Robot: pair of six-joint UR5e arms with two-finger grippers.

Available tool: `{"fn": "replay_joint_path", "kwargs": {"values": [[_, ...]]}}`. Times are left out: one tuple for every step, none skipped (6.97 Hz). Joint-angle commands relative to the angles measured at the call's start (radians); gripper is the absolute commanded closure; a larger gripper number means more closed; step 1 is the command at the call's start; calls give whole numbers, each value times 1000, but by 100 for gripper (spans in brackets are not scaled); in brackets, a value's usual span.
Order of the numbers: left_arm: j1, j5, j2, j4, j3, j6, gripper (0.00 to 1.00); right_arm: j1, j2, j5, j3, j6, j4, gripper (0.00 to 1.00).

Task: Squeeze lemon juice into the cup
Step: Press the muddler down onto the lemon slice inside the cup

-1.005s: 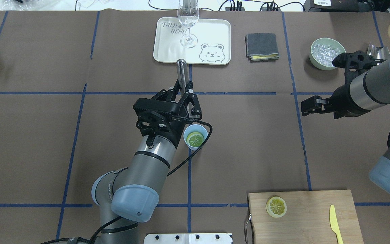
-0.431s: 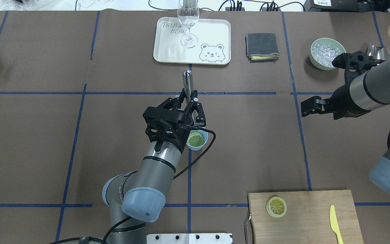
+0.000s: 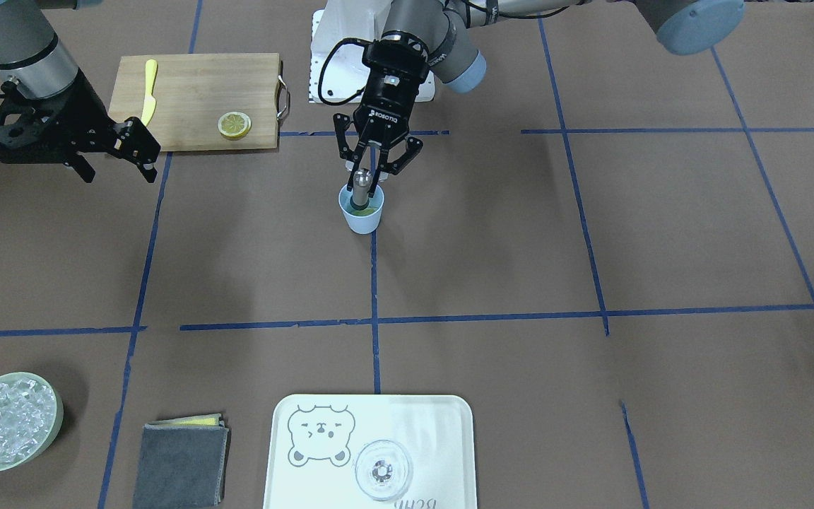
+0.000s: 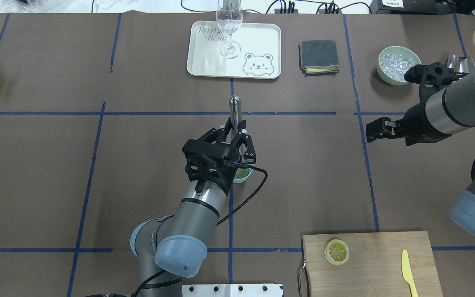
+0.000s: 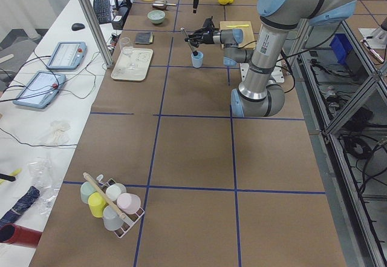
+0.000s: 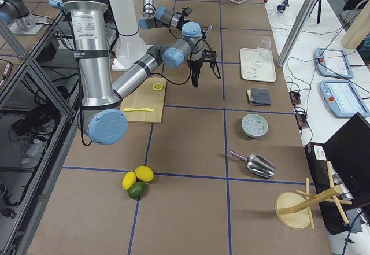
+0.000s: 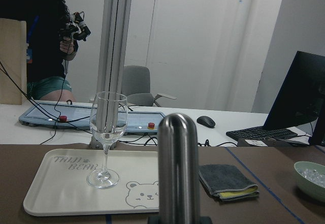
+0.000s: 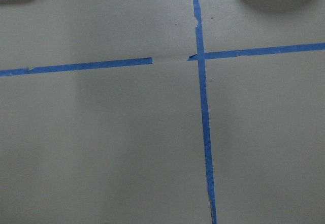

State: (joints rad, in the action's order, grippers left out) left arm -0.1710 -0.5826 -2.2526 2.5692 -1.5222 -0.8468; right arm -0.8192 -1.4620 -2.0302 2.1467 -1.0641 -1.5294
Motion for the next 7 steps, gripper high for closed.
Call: {"fn": "replay_joint_path", "kwargs": {"values": [[8,0,-2,2,34,0,100,0,0,-1,-1,-1,0,0],[8,0,-2,3,45,0,100,0,0,-1,-1,-1,0,0],[8,0,-2,3,59,0,100,0,0,-1,-1,-1,0,0],[10,0,-1,8,76,0,100,0,0,-1,-1,-1,0,0],[14,0,-1,8,76,0,100,2,0,-2,1,-2,0,0],[18,0,-1,8,83,0,100,0,2,-2,1,-2,0,0],[18,0,-1,8,85,0,100,0,2,-2,1,-2,0,0]]}}
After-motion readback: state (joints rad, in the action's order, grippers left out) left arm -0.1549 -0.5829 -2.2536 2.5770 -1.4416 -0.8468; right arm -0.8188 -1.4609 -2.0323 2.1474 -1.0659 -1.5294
